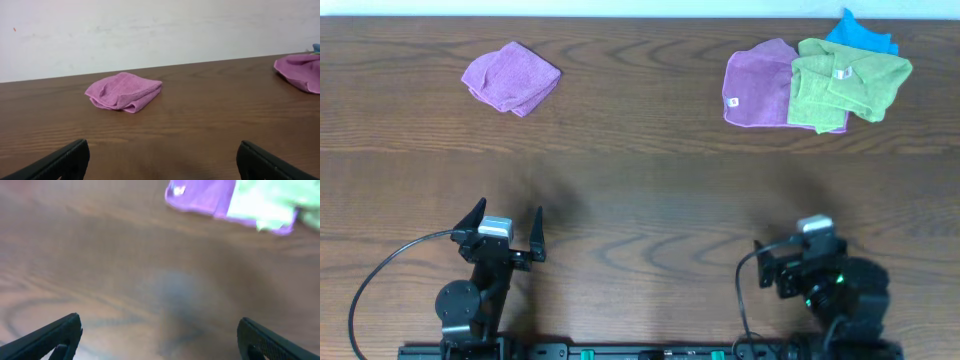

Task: Fold the cloth
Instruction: 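Move the right gripper toward the green cloth on the right pile, then lower the right gripper and pinch a corner of the green cloth, then drag the green cloth with the right gripper toward the table center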

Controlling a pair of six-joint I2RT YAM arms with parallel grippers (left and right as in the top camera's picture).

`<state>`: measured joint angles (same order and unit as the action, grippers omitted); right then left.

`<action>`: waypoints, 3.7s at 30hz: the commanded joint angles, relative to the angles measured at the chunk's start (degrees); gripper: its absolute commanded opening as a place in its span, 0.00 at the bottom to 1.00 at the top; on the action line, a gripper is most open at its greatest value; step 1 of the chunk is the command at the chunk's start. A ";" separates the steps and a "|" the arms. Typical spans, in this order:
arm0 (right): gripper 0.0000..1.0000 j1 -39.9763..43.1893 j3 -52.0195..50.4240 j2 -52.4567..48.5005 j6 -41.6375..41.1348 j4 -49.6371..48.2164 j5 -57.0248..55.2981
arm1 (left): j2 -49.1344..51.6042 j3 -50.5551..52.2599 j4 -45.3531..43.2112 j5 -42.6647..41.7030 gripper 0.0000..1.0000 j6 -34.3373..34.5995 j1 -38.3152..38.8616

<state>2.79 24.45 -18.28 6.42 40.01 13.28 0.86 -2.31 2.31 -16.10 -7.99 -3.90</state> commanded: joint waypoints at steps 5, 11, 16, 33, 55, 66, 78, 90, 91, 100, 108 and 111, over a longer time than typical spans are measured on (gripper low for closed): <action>0.99 1.33 23.39 -21.51 -5.14 -0.22 -2.58 | -0.39 1.95 0.72 0.00 0.95 -0.98 0.15; 0.99 1.33 41.79 -40.59 -6.25 5.07 -4.52 | -0.39 1.95 0.72 0.00 0.95 -1.01 0.15; 0.99 1.38 54.88 -54.80 -6.36 7.56 -5.70 | -0.39 1.95 0.72 0.00 0.95 -1.01 0.15; 0.99 4.35 72.67 -79.89 -6.58 0.50 -19.67 | -0.39 1.95 0.72 0.00 0.95 -0.98 0.15; 0.99 12.15 72.57 -105.04 -4.50 -18.71 -8.76 | -0.37 1.95 0.70 0.00 0.95 -1.01 0.15; 0.75 12.22 72.57 -108.21 -4.61 -20.76 -8.76 | -0.39 1.95 0.72 0.00 0.95 -1.01 0.15; 0.20 12.31 72.57 -108.83 -4.59 -20.06 -10.71 | -0.39 1.95 0.72 0.00 0.95 -1.01 0.15; 0.01 12.02 72.63 -105.53 -4.17 -17.70 -10.88 | -0.39 1.95 0.72 0.00 0.95 -1.01 0.15; 0.01 11.87 72.63 -104.41 -4.17 -17.49 -10.91 | -0.39 1.95 0.72 0.00 0.95 -1.01 0.15; 0.01 8.17 72.63 -90.12 -0.94 -9.42 -10.86 | -0.39 1.95 0.72 0.00 0.95 -1.01 0.15; 0.01 -1.42 72.63 -75.25 1.18 2.64 -10.88 | -0.39 1.95 0.72 0.00 0.95 -1.01 0.15; 0.01 -7.32 72.63 -70.27 1.16 8.68 -10.91 | -0.39 1.95 0.72 0.00 0.95 -0.98 0.15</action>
<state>-1.04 96.44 -91.79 6.59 46.96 2.52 0.86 -2.31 2.31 -16.08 -7.99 -3.90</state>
